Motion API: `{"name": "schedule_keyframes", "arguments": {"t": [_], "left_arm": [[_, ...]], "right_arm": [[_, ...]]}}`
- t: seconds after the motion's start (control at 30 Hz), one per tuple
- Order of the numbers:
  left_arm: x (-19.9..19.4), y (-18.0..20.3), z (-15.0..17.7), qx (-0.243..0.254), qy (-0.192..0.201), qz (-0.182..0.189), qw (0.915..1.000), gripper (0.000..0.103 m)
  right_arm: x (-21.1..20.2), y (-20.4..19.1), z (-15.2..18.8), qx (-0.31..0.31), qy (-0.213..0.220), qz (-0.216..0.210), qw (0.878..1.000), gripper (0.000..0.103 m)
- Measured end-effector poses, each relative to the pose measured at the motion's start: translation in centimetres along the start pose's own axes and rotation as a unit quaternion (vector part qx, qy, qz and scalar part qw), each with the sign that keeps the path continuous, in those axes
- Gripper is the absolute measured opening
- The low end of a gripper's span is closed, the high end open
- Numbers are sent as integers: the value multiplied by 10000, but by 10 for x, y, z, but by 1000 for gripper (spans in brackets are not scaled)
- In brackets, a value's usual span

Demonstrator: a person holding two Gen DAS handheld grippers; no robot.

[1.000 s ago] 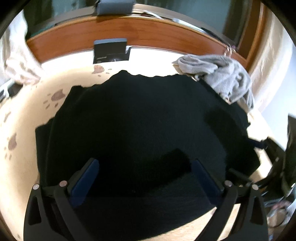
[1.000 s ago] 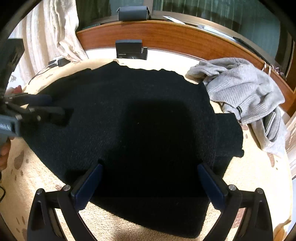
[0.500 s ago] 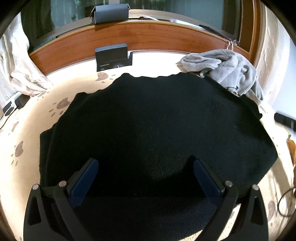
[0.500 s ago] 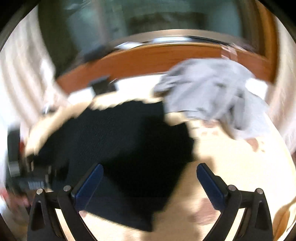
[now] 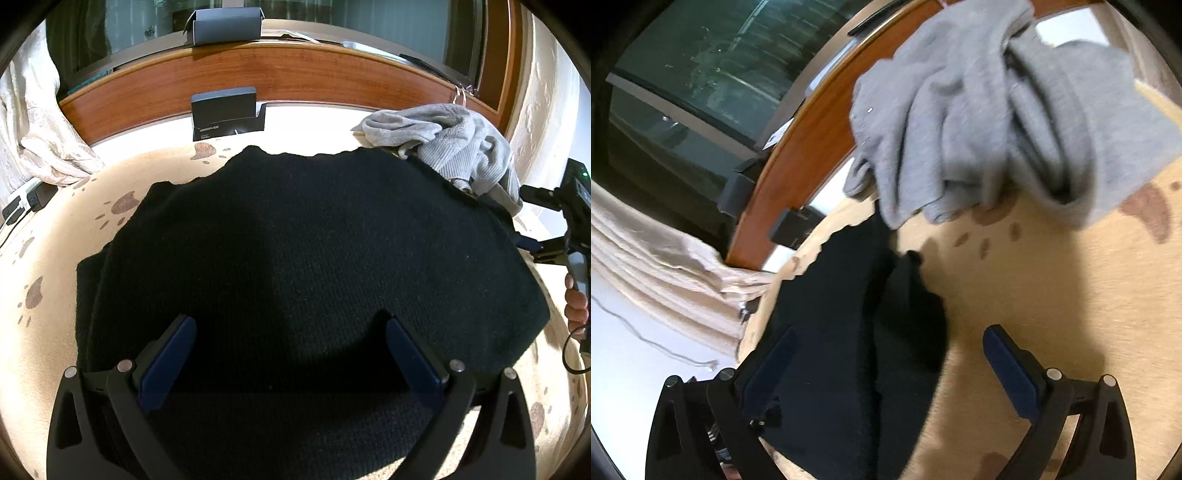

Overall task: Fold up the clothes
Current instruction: 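Grasp the sweater edge with the right gripper and fold it over while the left gripper holds the sweater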

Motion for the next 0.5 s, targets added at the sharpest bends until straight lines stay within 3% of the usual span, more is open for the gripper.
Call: {"name": "schedule_keyframes", "arguments": {"t": [0.13,0.33,0.4,0.5], "left_arm": [[0,0,0,3,-5,2,10000,103],[0,0,0,7,-12,-5,10000,102],[0,0,0,7,-13,-7,10000,102],[0,-1,0,6,-14,0,10000,102]], "right_arm": [[12,-7,0,-210,-43,61,9998,99],[20,-10,7,-542,-132,313,9980,74],[20,-9,10,-541,-170,324,9979,58],[20,-6,12,-353,-163,117,9992,53]]}}
Point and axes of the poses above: each gripper's, at about its wrist camera, not at the fingertips, and x roughly the way its jaws point, y to its right, z to its underside, the point moved 10 cm from there along x, roughly the way its jaws point
